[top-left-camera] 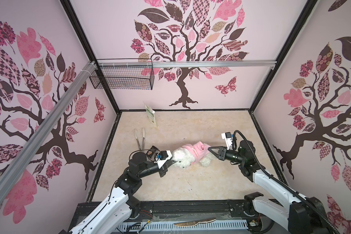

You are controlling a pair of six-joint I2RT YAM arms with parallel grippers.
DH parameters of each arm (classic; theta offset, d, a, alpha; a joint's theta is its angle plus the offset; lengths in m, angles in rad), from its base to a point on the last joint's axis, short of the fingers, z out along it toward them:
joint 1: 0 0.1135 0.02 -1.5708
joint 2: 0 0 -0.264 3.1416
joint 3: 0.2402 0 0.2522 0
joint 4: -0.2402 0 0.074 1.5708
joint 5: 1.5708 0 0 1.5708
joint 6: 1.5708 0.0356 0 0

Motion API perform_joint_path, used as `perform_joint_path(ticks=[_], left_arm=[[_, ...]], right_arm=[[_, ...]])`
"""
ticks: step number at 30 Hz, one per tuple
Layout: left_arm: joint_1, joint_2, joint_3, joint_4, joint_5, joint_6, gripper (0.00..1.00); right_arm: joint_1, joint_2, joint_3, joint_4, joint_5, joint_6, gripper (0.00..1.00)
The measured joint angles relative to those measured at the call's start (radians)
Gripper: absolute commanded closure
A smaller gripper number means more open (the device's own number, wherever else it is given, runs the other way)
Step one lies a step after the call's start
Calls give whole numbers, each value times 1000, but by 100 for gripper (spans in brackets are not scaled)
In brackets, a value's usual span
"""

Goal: Dress the teddy bear

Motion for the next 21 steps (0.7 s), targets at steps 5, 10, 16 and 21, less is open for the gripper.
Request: perform_joint_path(ticks=[5,10,16,21], left_arm=[[1,-15,-10,17,-1,-14,100],[1,-14,-10,40,3,-29,100],[1,-4,-10,56,2,-56,100],[7,32,-10,109,-18,-145,100]], right_arm=[[-60,16,-14,31,-4,55,100],[-64,27,-25,56,-1,73,100],[-40,37,-17,82,-4,52,89],[11,33,28,-1,80,-27,70]])
